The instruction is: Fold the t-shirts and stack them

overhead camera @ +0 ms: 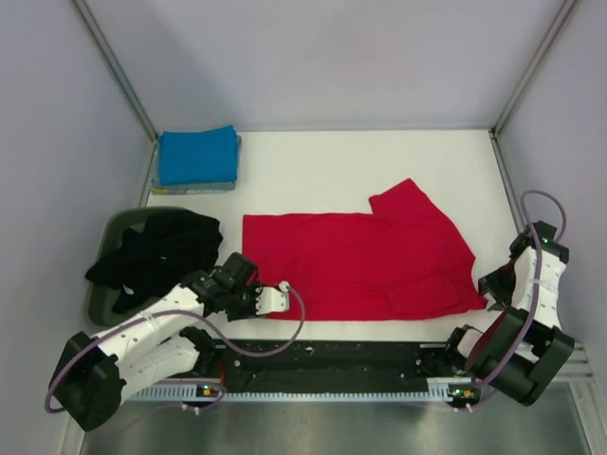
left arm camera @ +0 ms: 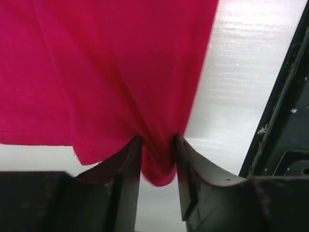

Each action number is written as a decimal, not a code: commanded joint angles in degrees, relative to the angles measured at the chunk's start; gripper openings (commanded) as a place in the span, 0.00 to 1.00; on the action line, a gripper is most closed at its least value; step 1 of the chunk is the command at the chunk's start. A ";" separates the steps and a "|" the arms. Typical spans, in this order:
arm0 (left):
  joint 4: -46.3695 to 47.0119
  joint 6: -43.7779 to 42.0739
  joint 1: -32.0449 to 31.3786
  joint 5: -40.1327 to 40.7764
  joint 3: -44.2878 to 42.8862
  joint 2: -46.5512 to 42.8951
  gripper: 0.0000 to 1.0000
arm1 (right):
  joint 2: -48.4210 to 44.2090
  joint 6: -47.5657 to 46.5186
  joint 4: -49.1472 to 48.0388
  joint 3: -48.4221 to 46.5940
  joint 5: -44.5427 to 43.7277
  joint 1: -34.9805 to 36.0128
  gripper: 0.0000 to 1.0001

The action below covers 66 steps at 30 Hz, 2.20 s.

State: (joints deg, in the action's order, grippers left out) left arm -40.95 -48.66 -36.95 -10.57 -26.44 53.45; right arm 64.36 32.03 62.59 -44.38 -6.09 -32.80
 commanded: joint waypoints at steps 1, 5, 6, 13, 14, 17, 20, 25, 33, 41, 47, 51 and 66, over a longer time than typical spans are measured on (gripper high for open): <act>-2.99 -2.05 -0.40 1.52 -1.59 0.34 0.54 | 0.07 2.77 1.57 -3.69 -6.04 -2.00 0.63; -5.89 0.67 -0.23 1.69 -8.35 -1.94 0.73 | 1.03 1.99 0.52 -10.09 -9.55 -2.36 0.75; -5.81 1.20 -0.23 1.69 -10.63 -2.21 0.77 | 1.29 1.03 -0.26 -11.94 -8.77 -2.36 0.76; 0.34 13.14 2.66 1.07 -25.84 8.22 0.87 | 5.33 -9.34 -13.26 -22.93 3.63 6.84 0.87; 0.60 14.46 3.54 1.25 -28.12 11.38 0.86 | 6.38 -11.18 -15.46 -23.99 4.24 9.83 0.87; 0.52 17.10 8.37 -2.43 -36.03 20.52 0.80 | 12.18 -15.49 -19.86 -28.99 8.09 16.25 0.87; -1.41 21.40 14.96 -4.81 -45.34 31.07 0.69 | 19.46 -19.54 -21.63 -34.70 9.43 21.18 0.87; -0.37 25.55 19.89 -0.95 -54.85 43.65 0.65 | 33.43 -25.07 -22.51 -44.28 11.88 26.28 0.80; -4.30 24.23 23.93 -0.41 -62.84 54.99 0.74 | 56.47 -28.25 -22.24 -62.65 13.11 30.42 0.73; -3.53 23.71 26.93 0.11 -62.95 60.10 0.74 | 69.05 -31.68 -20.49 -72.16 10.57 35.60 0.69; -3.00 23.26 28.51 -0.15 -64.26 63.61 0.74 | 72.49 -31.68 -18.73 -72.16 7.23 37.19 0.53; -2.38 23.09 28.69 -1.64 -65.58 64.93 0.73 | 72.84 -31.59 -18.73 -72.07 7.05 37.37 0.23; -8.00 19.75 29.39 -2.88 -68.13 68.10 0.56 | 62.92 -31.24 -19.26 -68.30 13.12 37.28 0.00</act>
State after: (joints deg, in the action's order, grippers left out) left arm -45.36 -27.18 -8.10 -12.27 -92.09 119.94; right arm 134.28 0.62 42.92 -114.19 4.91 4.10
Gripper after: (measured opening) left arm 0.568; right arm 0.009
